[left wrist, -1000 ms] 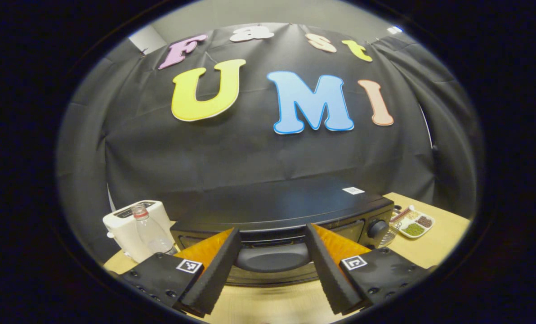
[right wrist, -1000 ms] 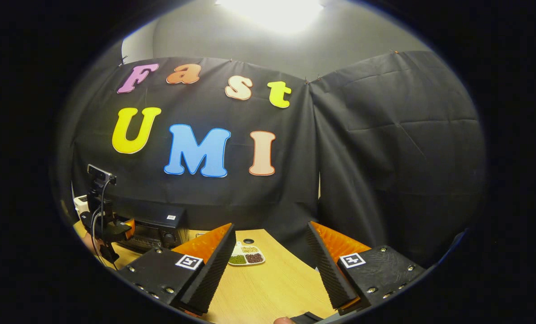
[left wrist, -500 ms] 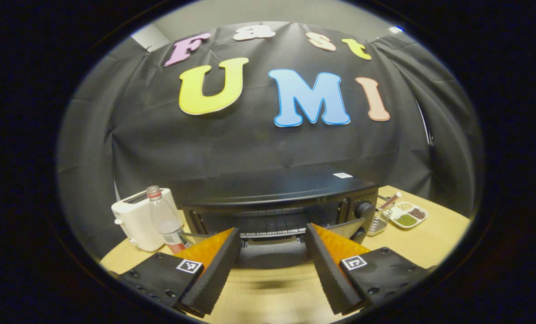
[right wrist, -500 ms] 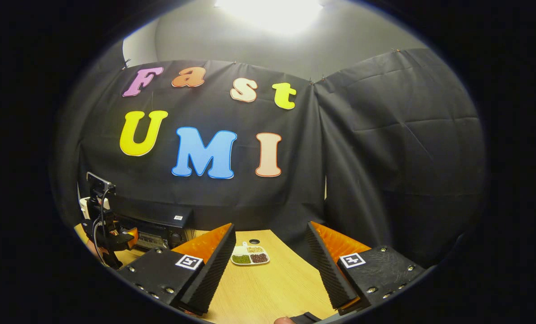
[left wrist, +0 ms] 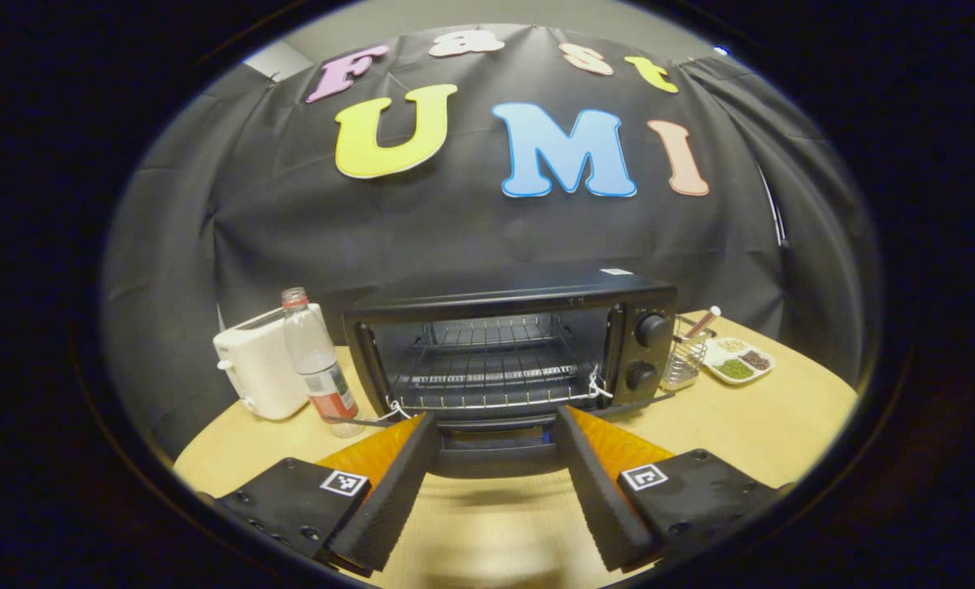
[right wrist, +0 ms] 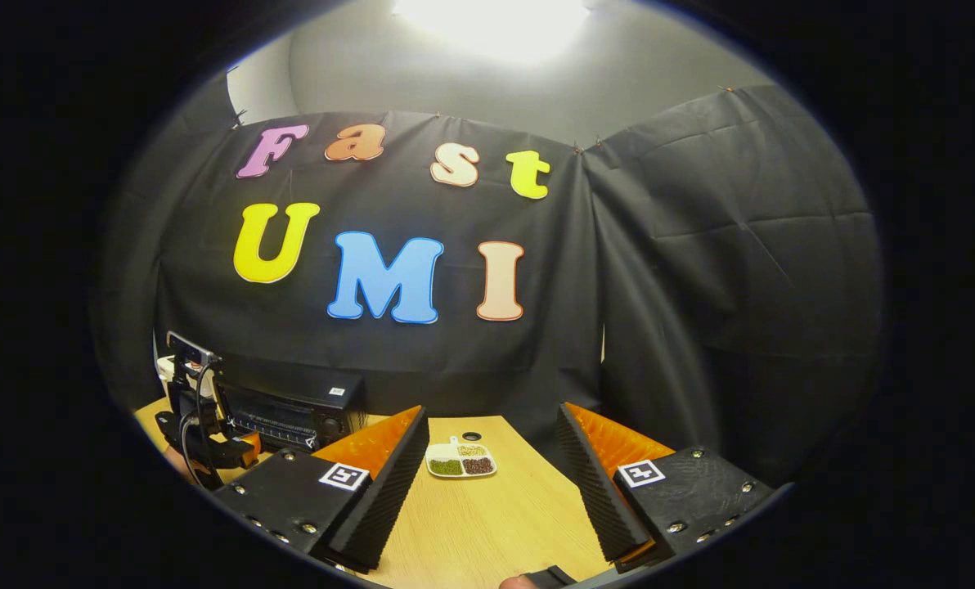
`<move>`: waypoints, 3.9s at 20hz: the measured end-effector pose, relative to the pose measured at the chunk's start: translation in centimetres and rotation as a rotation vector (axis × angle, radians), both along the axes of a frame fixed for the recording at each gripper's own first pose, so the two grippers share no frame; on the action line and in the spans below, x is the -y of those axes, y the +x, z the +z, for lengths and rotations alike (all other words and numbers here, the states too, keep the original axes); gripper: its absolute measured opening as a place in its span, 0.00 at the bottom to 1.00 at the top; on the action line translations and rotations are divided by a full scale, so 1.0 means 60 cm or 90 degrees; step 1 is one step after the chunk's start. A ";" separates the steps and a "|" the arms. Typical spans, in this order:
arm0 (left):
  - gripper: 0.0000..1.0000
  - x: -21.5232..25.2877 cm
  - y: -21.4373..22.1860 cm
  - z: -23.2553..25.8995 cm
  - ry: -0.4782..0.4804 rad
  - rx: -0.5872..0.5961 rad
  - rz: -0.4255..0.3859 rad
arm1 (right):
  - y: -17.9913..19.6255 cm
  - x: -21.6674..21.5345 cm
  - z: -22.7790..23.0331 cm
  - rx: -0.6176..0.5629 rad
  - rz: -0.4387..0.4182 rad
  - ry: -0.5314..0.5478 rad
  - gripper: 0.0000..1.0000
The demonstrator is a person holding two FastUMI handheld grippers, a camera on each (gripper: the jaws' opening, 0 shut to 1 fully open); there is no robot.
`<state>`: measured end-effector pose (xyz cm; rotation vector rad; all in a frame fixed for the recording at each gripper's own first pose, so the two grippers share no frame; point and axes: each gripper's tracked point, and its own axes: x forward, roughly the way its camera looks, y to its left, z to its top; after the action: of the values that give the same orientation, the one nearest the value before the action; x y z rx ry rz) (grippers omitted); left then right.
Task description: Open the electric oven with the left hand, put the food in, and close the electric oven.
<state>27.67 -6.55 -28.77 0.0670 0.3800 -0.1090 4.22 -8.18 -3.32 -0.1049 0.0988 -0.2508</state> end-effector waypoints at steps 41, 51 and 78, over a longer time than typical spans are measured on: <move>0.96 -0.064 -0.238 0.308 -0.030 0.156 0.038 | 0.015 -0.141 -0.239 -0.263 0.208 0.349 0.98; 1.00 -0.087 -0.282 0.382 -0.049 0.196 0.062 | -0.011 -0.219 -0.397 -0.450 0.277 0.407 0.97; 1.00 -0.123 -0.328 0.323 -0.030 0.148 0.138 | -0.018 -0.303 -0.393 -0.509 0.312 0.626 0.09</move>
<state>7.99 0.82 -9.39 -0.0076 0.1502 0.1034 3.12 9.99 -26.91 0.7538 0.9617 0.3612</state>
